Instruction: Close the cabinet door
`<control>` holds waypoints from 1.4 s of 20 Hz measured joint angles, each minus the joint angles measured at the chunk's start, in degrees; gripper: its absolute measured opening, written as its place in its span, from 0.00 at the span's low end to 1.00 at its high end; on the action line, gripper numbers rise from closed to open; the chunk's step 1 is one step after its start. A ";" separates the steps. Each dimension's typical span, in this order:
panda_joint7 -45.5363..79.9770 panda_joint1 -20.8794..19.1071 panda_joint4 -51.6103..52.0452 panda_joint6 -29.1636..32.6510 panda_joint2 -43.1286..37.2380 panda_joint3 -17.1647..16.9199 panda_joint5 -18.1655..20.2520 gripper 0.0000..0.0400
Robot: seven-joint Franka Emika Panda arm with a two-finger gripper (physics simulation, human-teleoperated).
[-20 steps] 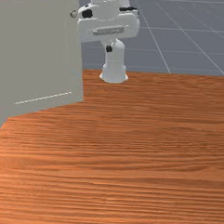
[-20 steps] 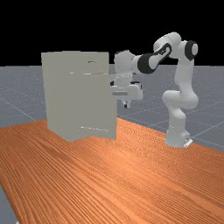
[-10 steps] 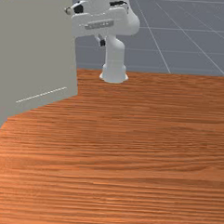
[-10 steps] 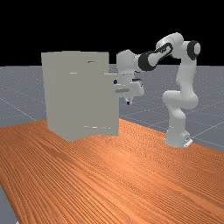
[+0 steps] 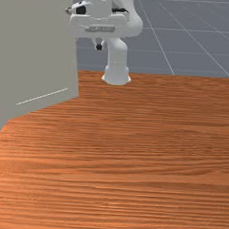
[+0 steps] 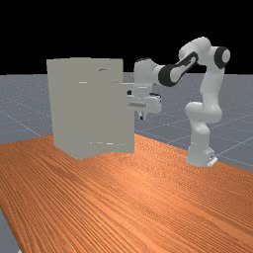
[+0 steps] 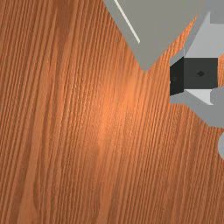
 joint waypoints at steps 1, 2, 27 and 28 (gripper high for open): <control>-0.98 -2.49 0.18 -0.01 0.19 2.59 0.16 0.00; -2.09 -4.95 0.36 -0.03 0.33 5.15 0.39 0.00; 10.24 -16.98 1.12 3.96 5.48 9.00 -0.97 0.00; 10.87 -16.63 1.41 3.92 6.06 9.39 -0.88 0.00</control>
